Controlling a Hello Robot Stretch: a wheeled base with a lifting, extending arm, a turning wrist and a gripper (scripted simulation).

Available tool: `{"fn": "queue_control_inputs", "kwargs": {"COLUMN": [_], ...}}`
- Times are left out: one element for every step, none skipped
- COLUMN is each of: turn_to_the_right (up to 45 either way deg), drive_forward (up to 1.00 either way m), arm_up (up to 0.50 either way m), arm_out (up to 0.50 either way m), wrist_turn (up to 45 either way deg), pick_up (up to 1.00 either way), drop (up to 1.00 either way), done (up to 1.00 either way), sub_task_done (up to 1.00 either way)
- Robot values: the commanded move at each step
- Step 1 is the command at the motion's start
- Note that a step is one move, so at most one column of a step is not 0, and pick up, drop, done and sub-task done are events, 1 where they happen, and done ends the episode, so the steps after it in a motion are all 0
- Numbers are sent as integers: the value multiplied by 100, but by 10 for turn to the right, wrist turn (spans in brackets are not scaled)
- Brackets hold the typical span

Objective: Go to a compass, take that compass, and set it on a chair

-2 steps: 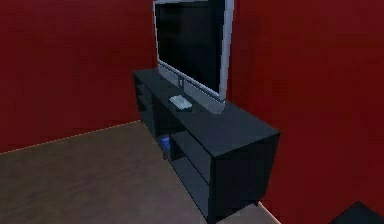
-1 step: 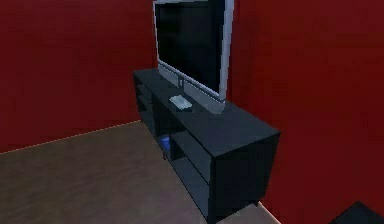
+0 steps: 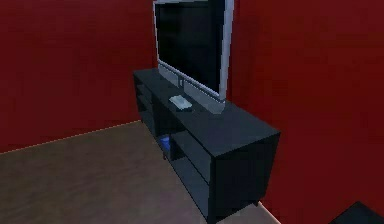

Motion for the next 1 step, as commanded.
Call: {"fn": "queue_control_inputs", "kwargs": {"turn_to_the_right": [0], "drive_forward": [0], "arm_up": [0], "arm_out": [0], "wrist_turn": [450], "pick_up": [0], "drop": [0], "done": [0], "sub_task_done": [0]}}
